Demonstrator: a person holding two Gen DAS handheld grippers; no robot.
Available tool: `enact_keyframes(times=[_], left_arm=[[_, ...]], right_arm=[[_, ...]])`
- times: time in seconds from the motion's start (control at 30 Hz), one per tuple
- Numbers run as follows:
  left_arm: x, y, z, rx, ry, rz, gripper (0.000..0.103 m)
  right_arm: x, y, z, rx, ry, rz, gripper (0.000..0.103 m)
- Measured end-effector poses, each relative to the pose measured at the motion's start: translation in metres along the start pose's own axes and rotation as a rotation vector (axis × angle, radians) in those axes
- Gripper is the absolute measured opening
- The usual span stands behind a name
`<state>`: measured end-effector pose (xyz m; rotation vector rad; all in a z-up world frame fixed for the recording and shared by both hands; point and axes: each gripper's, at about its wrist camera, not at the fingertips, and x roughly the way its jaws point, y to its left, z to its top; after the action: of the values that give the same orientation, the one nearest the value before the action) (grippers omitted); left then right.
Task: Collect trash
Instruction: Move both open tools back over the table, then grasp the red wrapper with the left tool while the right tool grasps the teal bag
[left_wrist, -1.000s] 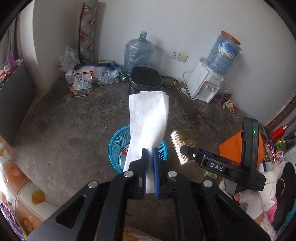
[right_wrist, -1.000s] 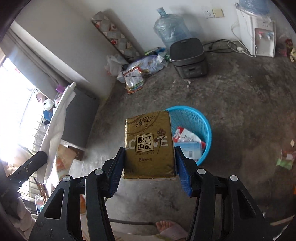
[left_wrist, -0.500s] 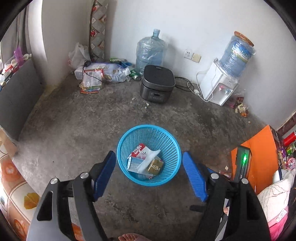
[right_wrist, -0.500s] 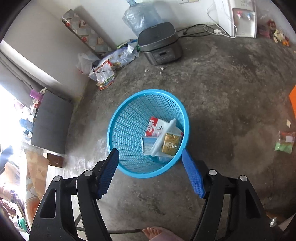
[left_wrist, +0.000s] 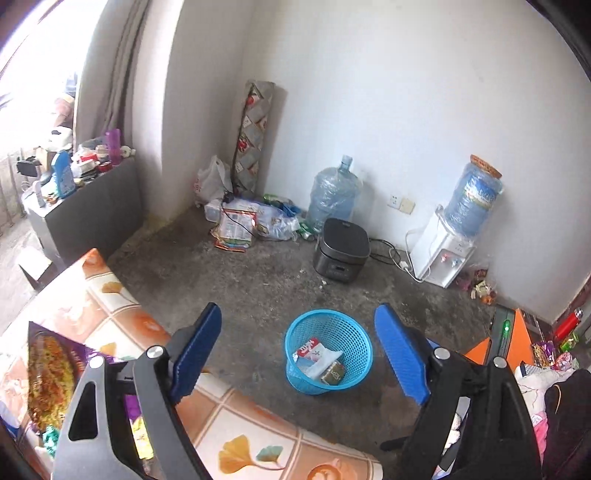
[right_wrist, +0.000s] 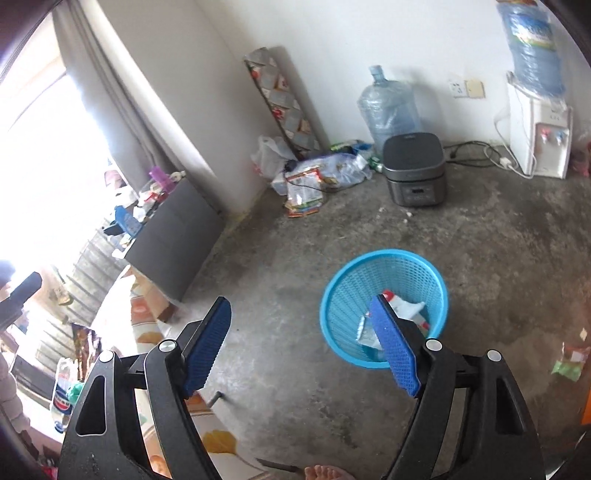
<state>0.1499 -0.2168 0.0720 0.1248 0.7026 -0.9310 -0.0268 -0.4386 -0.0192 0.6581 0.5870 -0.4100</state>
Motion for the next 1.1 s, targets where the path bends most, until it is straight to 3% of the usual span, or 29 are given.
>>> enact_keyframes(times=[0.27,0.63,0.83,1.0,1.1], left_arm=[[-0.105,0.087,-0.024,-0.112,-0.124,0.181,0.085],[-0.240,0.250,-0.078,-0.430,-0.226,0.456,0.085],[-0.252,0.316,-0.101,-0.526,-0.194,0.470,0.079],[-0.225,0.375,-0.108,-0.569,-0.114,0.479,0.059],[-0.195,0.417,-0.116,-0.579,-0.002,0.507,0.047]], right_arm=[[-0.001,0.068,-0.001,-0.124,0.052,0.151,0.075],[0.036,0.173,-0.005,-0.305,0.170,0.296,0.075],[0.078,0.246,-0.017,-0.386,0.281,0.409,0.075],[0.122,0.289,-0.031,-0.447,0.388,0.439,0.075],[0.142,0.303,-0.042,-0.472,0.452,0.436,0.074]])
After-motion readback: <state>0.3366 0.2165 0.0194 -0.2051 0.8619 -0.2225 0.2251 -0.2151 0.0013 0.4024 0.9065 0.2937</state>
